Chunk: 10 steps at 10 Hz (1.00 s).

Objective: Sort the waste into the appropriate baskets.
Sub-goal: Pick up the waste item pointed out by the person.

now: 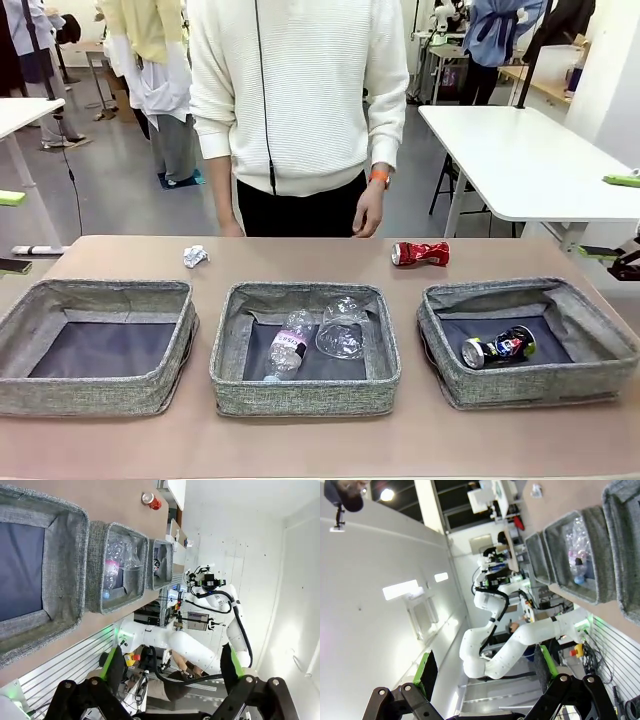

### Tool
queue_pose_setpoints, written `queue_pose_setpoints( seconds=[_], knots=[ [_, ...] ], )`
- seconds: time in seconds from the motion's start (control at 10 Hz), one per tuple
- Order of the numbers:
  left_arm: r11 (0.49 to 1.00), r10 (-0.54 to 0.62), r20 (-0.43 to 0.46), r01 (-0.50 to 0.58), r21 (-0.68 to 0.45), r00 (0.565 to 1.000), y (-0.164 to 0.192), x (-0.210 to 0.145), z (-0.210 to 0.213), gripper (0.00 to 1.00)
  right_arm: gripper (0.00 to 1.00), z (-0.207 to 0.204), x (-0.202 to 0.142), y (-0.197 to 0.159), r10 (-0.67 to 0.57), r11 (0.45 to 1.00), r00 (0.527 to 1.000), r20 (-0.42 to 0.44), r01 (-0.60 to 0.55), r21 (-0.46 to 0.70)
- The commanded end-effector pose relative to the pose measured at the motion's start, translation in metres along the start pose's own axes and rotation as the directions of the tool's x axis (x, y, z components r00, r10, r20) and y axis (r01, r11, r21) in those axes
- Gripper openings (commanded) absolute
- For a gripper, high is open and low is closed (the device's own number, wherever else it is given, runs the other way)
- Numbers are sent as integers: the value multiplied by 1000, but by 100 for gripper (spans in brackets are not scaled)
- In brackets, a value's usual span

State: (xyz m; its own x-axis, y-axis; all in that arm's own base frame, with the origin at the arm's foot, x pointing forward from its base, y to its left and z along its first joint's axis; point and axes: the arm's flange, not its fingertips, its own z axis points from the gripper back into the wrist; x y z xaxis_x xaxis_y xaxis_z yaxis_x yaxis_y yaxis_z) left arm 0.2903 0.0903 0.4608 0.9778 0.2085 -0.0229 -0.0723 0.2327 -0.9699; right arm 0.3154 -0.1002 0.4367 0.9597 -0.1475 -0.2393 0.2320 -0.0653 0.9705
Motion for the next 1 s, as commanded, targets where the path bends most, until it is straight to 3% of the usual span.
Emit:
queue_pose_setpoints(
  seconds=[0.0,0.9],
  knots=[
    [1000,-15,8,15,-14,1000,0,1,2,100,100,1,-1,6,-19,1000,1000,-7,19,2],
    [1000,-15,8,15,-14,1000,0,1,2,100,100,1,-1,6,-19,1000,1000,-7,19,2]
  ],
)
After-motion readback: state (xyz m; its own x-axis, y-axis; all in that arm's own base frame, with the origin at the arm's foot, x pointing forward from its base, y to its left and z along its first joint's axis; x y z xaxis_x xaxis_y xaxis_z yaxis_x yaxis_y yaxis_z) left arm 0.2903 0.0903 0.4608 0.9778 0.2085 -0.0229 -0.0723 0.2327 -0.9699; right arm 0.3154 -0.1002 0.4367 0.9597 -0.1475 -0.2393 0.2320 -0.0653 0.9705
